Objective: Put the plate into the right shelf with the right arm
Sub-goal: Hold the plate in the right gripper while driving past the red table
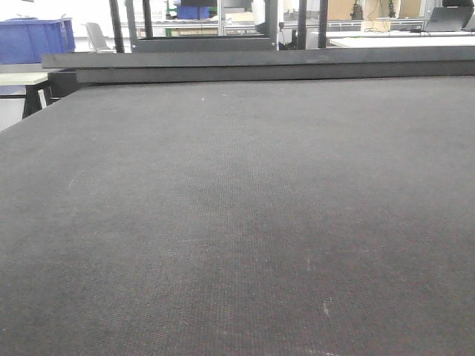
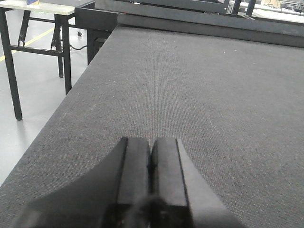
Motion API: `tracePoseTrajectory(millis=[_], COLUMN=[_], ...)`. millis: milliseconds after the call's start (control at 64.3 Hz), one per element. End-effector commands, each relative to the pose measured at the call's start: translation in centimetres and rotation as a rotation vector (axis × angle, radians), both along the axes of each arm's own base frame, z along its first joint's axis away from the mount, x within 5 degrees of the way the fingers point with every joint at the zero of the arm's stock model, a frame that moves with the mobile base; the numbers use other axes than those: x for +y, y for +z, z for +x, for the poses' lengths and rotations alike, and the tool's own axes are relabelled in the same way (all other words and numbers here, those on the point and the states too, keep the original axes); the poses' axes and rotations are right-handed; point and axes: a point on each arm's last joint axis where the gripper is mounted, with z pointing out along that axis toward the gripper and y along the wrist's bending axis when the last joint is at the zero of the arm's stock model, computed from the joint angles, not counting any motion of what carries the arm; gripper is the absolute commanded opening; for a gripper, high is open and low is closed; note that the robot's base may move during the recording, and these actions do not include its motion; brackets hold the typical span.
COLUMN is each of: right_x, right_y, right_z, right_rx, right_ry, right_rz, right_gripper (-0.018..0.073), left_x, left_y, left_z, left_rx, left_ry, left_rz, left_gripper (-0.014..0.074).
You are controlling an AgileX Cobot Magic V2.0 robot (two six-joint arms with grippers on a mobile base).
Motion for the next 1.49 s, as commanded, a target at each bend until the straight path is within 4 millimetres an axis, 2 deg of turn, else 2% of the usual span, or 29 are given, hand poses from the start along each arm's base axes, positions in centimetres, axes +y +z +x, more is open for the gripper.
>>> tracePoseTrajectory(millis=[0,1477], right_x=[-0.13,-0.11], right_y=[1.62,1.60], right_z=[-0.17,-0.13], right_rx=[-0.114,-0.111], right_ry=[-0.008,-0.008], right_rz=[0.040,0.038], right_gripper=[0.0070,0.0070], left_x=[-0.02,-0.02], left_y=[0.51,0.51], left_z=[0.01,0.01], left_rx=[-0.084,-0.084], left_ry=[-0.002,-0.002], left_rz=[-0.011,-0.011], left_gripper=[-0.0047,-0.0047])
